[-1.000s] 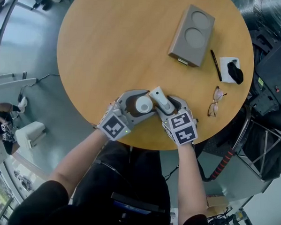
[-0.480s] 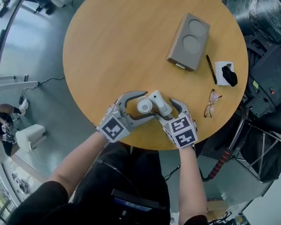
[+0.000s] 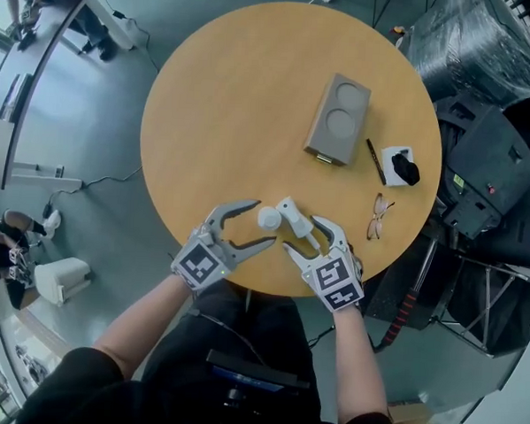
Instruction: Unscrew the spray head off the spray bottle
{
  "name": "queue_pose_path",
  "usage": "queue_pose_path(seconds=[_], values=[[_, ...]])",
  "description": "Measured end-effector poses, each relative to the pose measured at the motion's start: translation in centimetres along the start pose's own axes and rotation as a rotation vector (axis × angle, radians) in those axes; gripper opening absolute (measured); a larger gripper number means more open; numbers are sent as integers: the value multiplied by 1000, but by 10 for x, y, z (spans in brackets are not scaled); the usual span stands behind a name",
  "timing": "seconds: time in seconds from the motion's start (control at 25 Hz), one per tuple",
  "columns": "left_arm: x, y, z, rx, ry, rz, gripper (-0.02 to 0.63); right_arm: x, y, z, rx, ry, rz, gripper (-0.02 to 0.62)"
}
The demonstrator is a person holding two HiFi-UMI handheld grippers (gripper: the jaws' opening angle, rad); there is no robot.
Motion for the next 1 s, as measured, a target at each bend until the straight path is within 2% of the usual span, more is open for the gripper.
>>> queue_pose_path(seconds=[0.08, 0.2, 0.36, 0.52, 0.68, 0.76, 0.88, 1.0], values=[[26, 2, -13, -4, 19, -29, 337, 25, -14, -21, 2, 81, -16, 329], [65, 9, -33, -28, 51, -72, 337, 62, -31, -62, 19, 266, 6, 313], [116, 21, -56, -66, 91, -102, 337, 110, -55, -123, 92, 495, 7, 294], [162, 36, -78, -97, 124, -123, 318, 146, -86, -170, 146, 590, -86, 285], [198, 57, -104, -126, 146, -115, 304, 175, -117, -210, 161, 697, -108, 228], [210, 64, -116, -128, 156, -114, 272, 183, -131, -221, 164, 729, -121, 208], [223, 72, -125, -149, 183, -104, 187, 191, -145, -234, 161, 764, -140, 160], [231, 77, -133, -148, 196, -96, 124, 193, -155, -240, 157, 775, -155, 64]])
Point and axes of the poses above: the fingertips, and each gripper's own axes: z forward along the fingers, y to its right, x out of its top, the point moved 1 cm from there along -z, backward along the fingers, and after that the axes turned 10 degrees about x, right-handed, at the moved point
